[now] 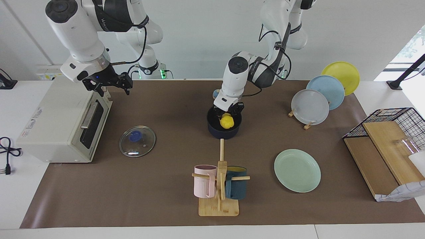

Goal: Transfer potato from pot to plate
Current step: 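Carry the potato to the green plate while the right gripper withdraws, then lower the yellow potato onto the green plate and open the left gripper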

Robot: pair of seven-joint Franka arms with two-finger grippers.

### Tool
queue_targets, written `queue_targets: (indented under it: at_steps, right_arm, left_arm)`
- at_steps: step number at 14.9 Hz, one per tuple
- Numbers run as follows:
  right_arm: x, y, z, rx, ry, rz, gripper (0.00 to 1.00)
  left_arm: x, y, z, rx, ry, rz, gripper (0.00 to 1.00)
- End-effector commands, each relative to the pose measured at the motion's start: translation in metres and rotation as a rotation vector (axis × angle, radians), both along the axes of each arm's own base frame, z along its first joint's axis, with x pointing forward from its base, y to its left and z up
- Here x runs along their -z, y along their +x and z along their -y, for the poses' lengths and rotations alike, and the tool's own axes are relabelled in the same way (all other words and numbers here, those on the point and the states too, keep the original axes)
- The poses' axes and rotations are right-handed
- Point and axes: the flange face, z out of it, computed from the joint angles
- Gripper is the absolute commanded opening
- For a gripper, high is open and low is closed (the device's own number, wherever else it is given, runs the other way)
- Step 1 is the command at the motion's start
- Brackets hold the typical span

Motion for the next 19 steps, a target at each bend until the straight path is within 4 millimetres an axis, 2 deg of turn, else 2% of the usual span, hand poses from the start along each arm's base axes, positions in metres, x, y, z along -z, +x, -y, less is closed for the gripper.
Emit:
queue_targets:
  at_steps: [1,2,4,8,10,12,13,14,17,19]
  right_arm:
    - [-0.001,0.001,0.011,0.04,0.026,0.018,1.0]
    - [-0.001,0.001,0.012,0.042,0.023,0.018,1.0]
    - [-0.001,0.002,0.019,0.049,0.023,0.02,1.0]
    - [-0.001,0.001,0.02,0.049,0.024,0.018,1.0]
    - [-0.001,0.001,0.02,0.053,0.023,0.018,1.0]
    - [-0.001,0.001,0.018,0.053,0.023,0.017,1.0]
    - [0.0,0.002,0.017,0.053,0.023,0.017,1.0]
    - [0.0,0.002,0.019,0.054,0.023,0.017,1.0]
    - [-0.001,0.001,0.026,0.071,0.022,0.02,1.0]
    - [-0.004,0.004,0.03,0.075,0.024,0.043,1.0]
  left_arm:
    - [-0.06,0.021,-0.024,0.006,-0.054,-0.061,0.0]
    - [-0.085,0.037,-0.042,0.006,-0.073,-0.069,0.0]
    - [-0.114,0.071,-0.085,-0.006,-0.114,-0.064,0.0]
    - [-0.109,0.125,-0.165,-0.001,-0.137,0.023,0.0]
    - [-0.077,0.15,-0.198,0.064,-0.102,0.042,0.0]
    - [-0.055,0.173,-0.233,0.103,-0.081,0.093,0.0]
    - [-0.036,0.183,-0.248,0.146,-0.078,0.097,0.0]
    - [-0.018,0.191,-0.256,0.188,-0.064,0.096,0.0]
    - [0.027,0.203,-0.261,0.208,-0.028,0.122,0.0]
    - [0.041,0.208,-0.263,0.225,-0.005,0.132,0.0]
